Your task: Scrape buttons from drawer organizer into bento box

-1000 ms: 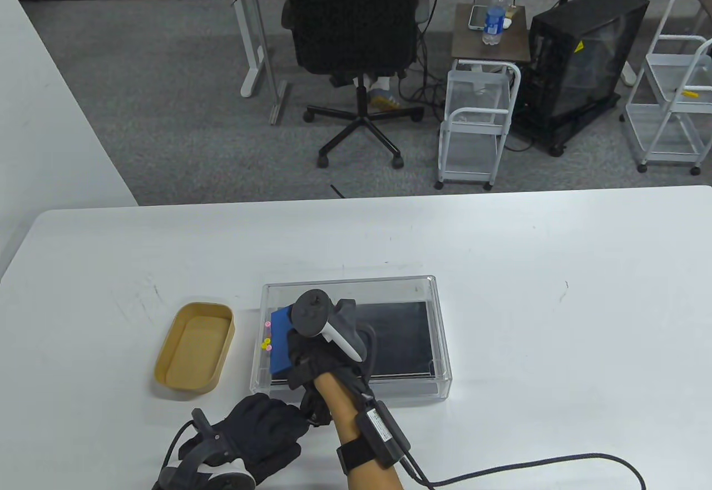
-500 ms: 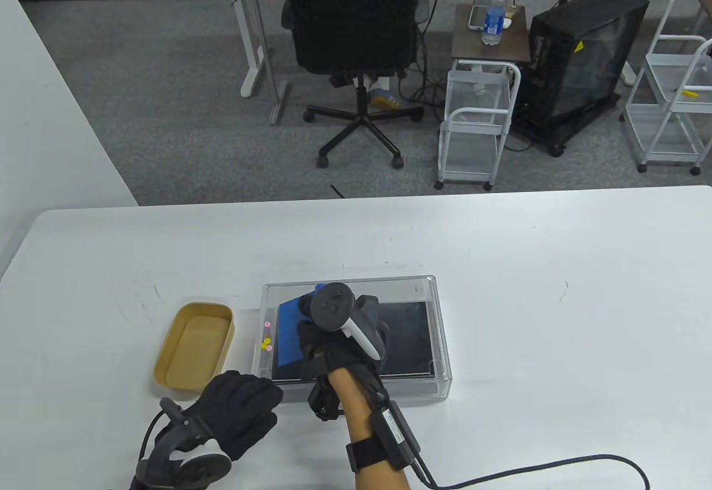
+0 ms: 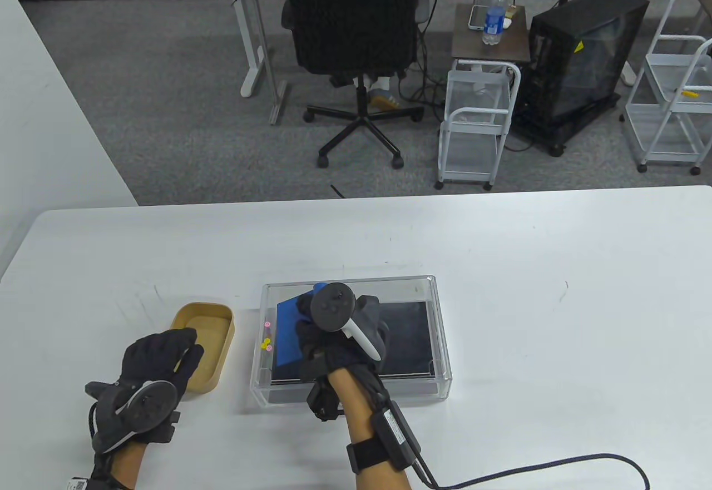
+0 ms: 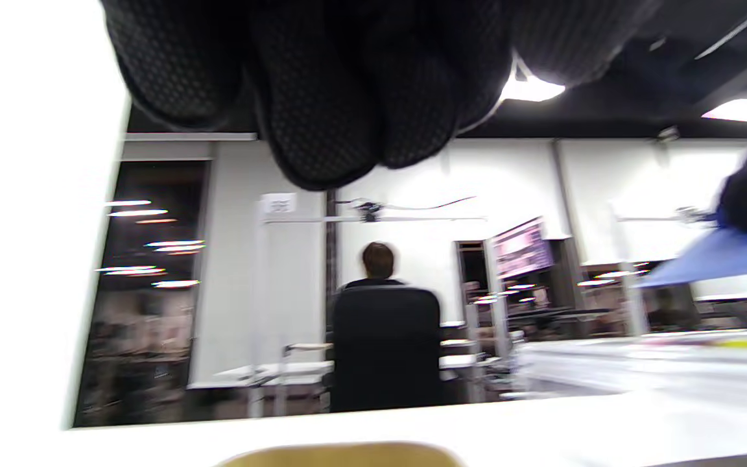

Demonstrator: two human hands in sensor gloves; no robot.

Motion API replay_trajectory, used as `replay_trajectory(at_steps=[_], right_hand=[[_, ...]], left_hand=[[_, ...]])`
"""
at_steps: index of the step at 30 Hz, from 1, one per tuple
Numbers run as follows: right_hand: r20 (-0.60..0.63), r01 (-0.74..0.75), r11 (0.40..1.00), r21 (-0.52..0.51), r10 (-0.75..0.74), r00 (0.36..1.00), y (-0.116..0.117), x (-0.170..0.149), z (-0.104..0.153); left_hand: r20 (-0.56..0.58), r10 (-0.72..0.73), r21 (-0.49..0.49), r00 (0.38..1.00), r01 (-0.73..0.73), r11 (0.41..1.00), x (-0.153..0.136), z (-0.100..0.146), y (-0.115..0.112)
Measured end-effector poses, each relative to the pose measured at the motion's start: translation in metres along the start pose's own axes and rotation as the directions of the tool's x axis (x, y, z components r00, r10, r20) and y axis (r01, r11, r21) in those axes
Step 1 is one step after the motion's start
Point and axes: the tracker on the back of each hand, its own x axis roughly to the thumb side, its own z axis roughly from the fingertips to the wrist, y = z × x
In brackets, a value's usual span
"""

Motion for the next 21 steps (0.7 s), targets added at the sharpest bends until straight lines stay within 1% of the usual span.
replay_trajectory(at_steps=[2, 6, 9, 10, 11, 12, 13, 17, 19, 21], right_hand=[[0.002, 0.003, 1.000, 0.000, -0.003, 1.000, 0.000, 0.000, 0.000], [0.007, 0.009, 1.000, -0.008, -0.009, 1.000, -0.001, 0.001, 0.000], [0.011, 0.010, 1.000, -0.010, -0.010, 1.000, -0.001, 0.001, 0.001], [0.011, 0.010, 1.000, -0.009, -0.010, 1.000, -0.001, 0.001, 0.001], [0.011, 0.010, 1.000, -0.008, -0.010, 1.000, -0.001, 0.001, 0.000], [0.011, 0.010, 1.000, -0.007, -0.010, 1.000, -0.001, 0.001, 0.001], [0.009, 0.012, 1.000, -0.005, -0.012, 1.000, -0.001, 0.001, 0.000], [0.003, 0.017, 1.000, -0.010, -0.017, 1.000, -0.002, -0.001, 0.000], [0.001, 0.018, 1.000, -0.013, -0.018, 1.000, -0.002, -0.001, 0.000], [0.002, 0.016, 1.000, -0.016, -0.016, 1.000, -0.002, -0.001, 0.001]], left_hand=[[-0.079, -0.029, -0.032, 0.996, 0.027, 0.999, -0.015, -0.002, -0.007], [-0.245, -0.075, -0.136, 0.967, 0.043, 0.990, -0.047, -0.002, -0.028], [-0.328, -0.107, -0.245, 0.939, 0.025, 0.969, -0.062, 0.001, -0.045], [-0.339, -0.110, -0.275, 0.934, 0.014, 0.961, -0.064, 0.002, -0.050], [-0.356, -0.112, -0.326, 0.928, -0.011, 0.945, -0.067, 0.003, -0.056], [-0.366, -0.109, -0.349, 0.924, -0.028, 0.937, -0.067, 0.003, -0.059], [-0.384, -0.112, -0.398, 0.917, -0.055, 0.916, -0.068, 0.003, -0.065], [-0.428, -0.128, -0.502, 0.895, -0.118, 0.857, -0.070, 0.005, -0.083], [-0.446, -0.145, -0.535, 0.883, -0.133, 0.835, -0.072, 0.006, -0.089], [-0.469, -0.142, -0.532, 0.872, -0.150, 0.834, -0.073, 0.007, -0.094]])
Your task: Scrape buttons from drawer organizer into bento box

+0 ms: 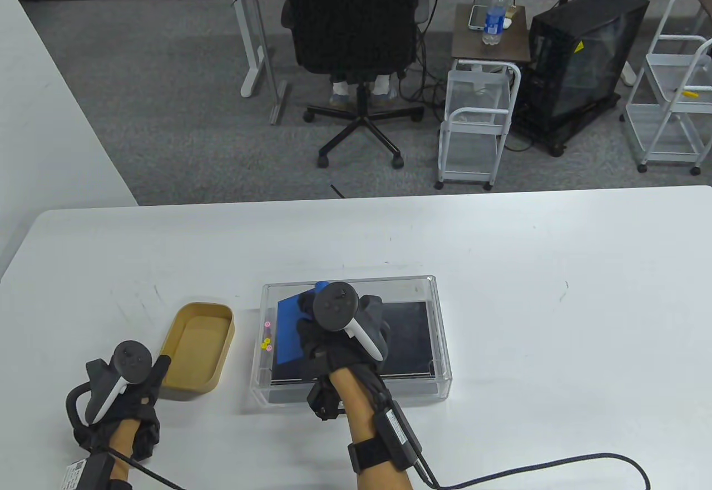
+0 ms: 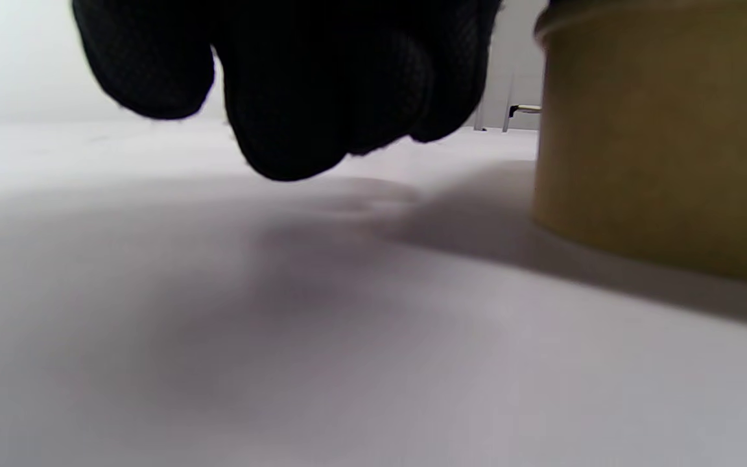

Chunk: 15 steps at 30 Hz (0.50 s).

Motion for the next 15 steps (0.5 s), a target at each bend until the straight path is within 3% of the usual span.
replay_trajectory(at_steps=[7, 15], right_hand=[[-0.005, -0.006, 1.000, 0.000, 0.006, 1.000, 0.001, 0.000, 0.000], [-0.014, -0.019, 1.000, -0.018, 0.018, 1.000, 0.001, -0.001, 0.001]], left_hand=[[-0.036, 0.073, 0.020, 0.997, -0.072, 0.997, -0.004, -0.003, -0.003], [0.021, 0.213, 0.082, 0.977, -0.214, 0.973, 0.004, 0.004, 0.009]])
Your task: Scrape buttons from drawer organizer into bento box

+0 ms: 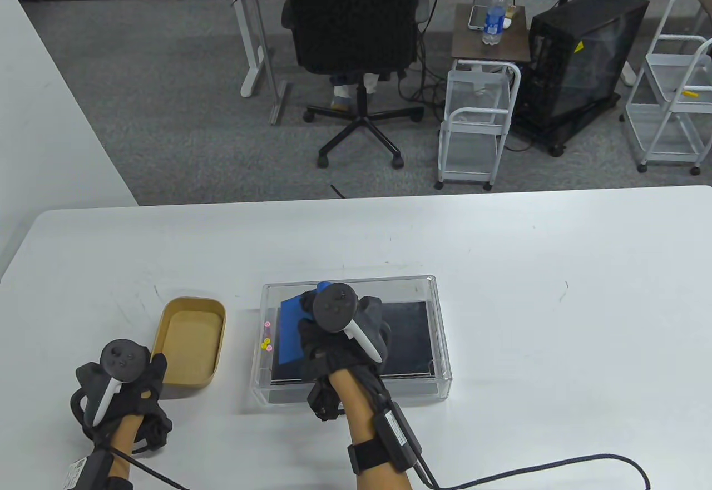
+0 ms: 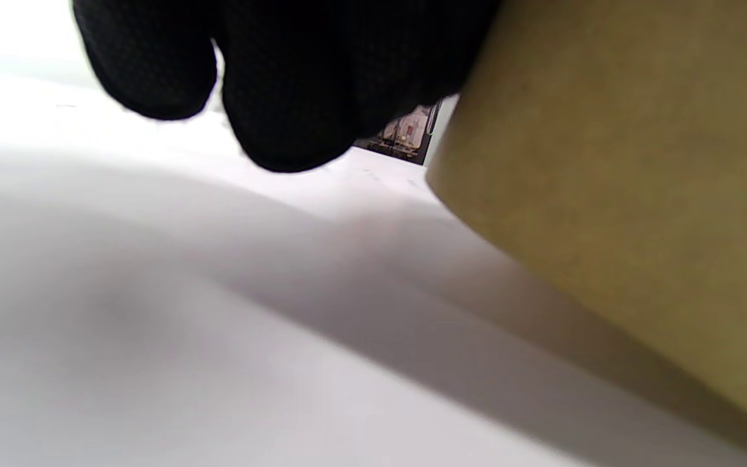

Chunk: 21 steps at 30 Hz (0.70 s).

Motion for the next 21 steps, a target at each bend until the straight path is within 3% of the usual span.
replay_trajectory(at_steps=[7, 21], right_hand=[[-0.009, -0.025, 1.000, -0.007, 0.025, 1.000, 0.003, 0.001, 0.001], [-0.012, -0.082, 0.996, 0.019, 0.082, 0.997, 0.018, 0.005, 0.001]], left_hand=[[0.054, 0.110, -0.018, 0.992, -0.110, 0.994, 0.013, 0.007, 0.010], [0.143, 0.146, -0.129, 0.979, -0.128, 0.983, 0.032, 0.019, 0.020]])
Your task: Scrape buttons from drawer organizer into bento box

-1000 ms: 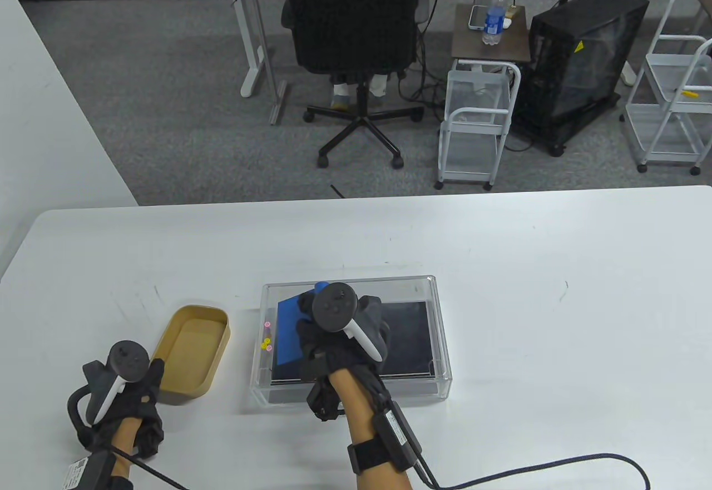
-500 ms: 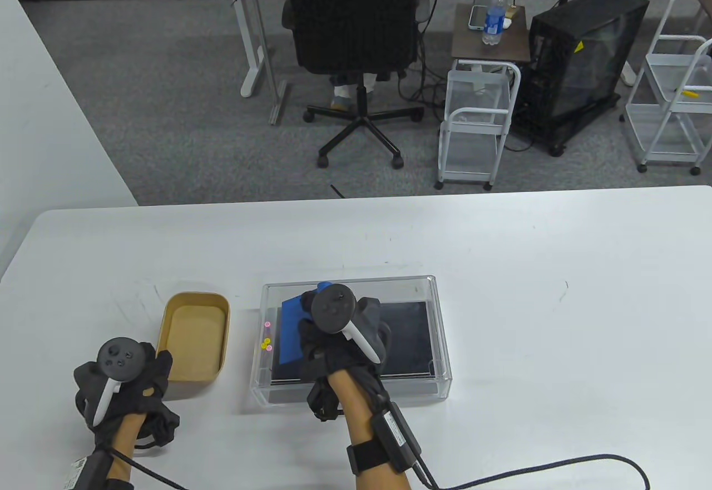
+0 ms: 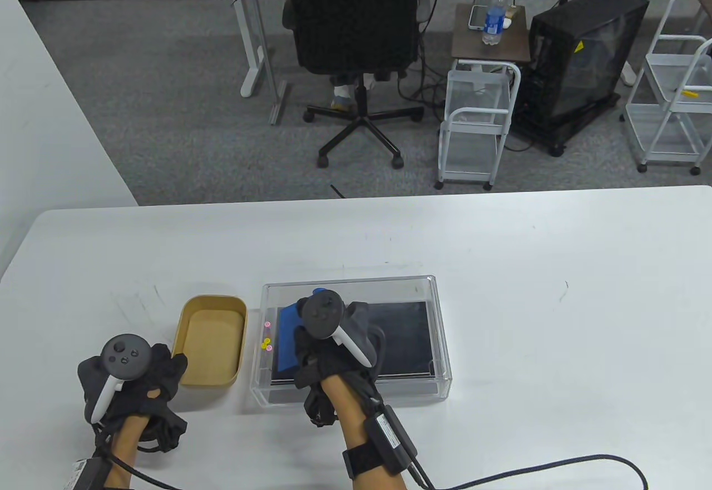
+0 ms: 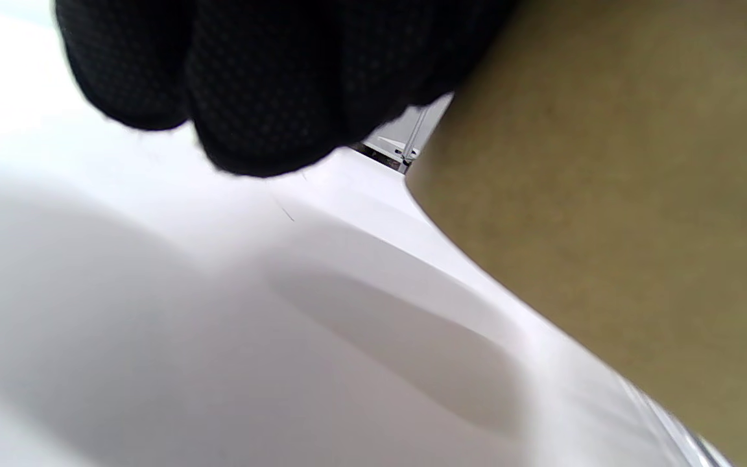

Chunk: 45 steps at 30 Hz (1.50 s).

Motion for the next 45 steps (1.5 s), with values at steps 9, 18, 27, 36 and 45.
replay_trajectory(at_steps=[9, 18, 27, 36, 45], right_hand=[[-0.002, -0.040, 0.999, 0.020, 0.040, 0.999, 0.008, 0.004, -0.001], [0.014, -0.061, 0.997, 0.038, 0.061, 0.998, 0.019, 0.012, -0.002], [0.012, -0.055, 0.998, 0.042, 0.055, 0.998, 0.021, 0.014, -0.001], [0.012, -0.044, 0.997, 0.057, 0.044, 0.999, 0.024, 0.016, -0.001], [0.030, 0.005, 0.997, 0.073, -0.007, 1.000, 0.024, 0.018, 0.000]], left_hand=[[0.032, -0.004, -0.036, 0.999, 0.005, 0.999, 0.010, 0.004, -0.003], [0.042, -0.045, -0.051, 0.998, 0.047, 0.998, 0.014, 0.005, -0.007], [0.048, -0.075, -0.055, 0.996, 0.078, 0.995, 0.017, 0.006, -0.010], [0.050, -0.086, -0.046, 0.995, 0.088, 0.995, 0.016, 0.005, -0.009], [0.052, -0.090, -0.040, 0.995, 0.093, 0.995, 0.016, 0.005, -0.009]])
